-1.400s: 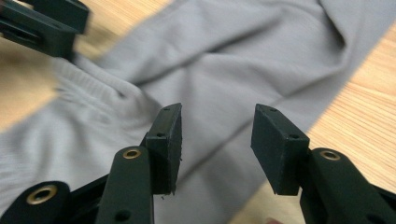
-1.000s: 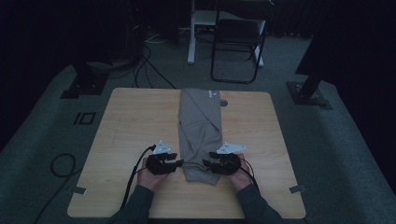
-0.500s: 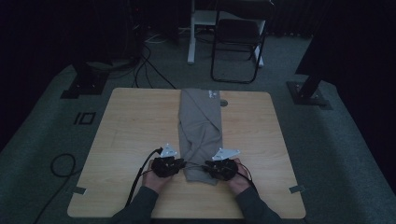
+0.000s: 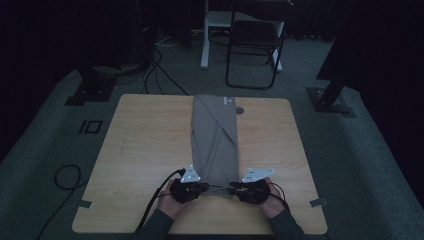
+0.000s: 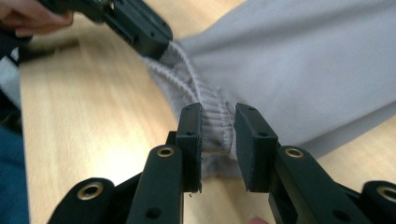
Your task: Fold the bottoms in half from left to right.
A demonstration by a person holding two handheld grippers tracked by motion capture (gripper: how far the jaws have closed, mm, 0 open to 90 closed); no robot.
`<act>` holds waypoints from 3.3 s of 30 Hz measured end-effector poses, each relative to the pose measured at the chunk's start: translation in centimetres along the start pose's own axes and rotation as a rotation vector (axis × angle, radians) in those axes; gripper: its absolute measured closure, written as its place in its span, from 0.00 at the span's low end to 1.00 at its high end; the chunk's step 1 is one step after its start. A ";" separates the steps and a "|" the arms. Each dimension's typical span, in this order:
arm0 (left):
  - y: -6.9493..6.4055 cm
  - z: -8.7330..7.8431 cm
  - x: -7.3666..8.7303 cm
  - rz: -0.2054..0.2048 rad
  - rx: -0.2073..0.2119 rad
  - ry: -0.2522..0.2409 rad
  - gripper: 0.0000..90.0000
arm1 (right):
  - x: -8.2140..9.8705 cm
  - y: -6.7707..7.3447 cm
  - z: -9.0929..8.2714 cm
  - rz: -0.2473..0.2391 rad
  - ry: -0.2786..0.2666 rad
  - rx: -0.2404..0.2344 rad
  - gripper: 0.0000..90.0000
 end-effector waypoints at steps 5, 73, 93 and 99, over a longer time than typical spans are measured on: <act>-0.5 -0.4 0.1 -0.001 0.043 -0.002 0.77 | 0.6 0.3 0.6 -0.007 0.045 -0.049 0.65; 15.7 8.0 -4.6 -0.249 -0.470 0.047 0.96 | -5.8 -16.9 6.8 0.301 -0.064 0.480 0.80; 8.3 2.4 0.9 -0.208 -0.342 0.029 0.95 | -1.1 -6.9 3.5 0.237 0.021 0.363 0.78; 6.8 1.6 1.4 -0.195 -0.330 0.042 0.84 | -0.8 -5.2 3.6 0.190 0.053 0.338 0.56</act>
Point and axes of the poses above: each handheld gripper's, and its own axes: z roughly forward along the jaws, x roughly out of its underside, y roughly to its left, the point moved 6 cm from there along z, roughly forward along the jaws, and after that the axes turned 6 degrees about -x, right-handed, at the moved point
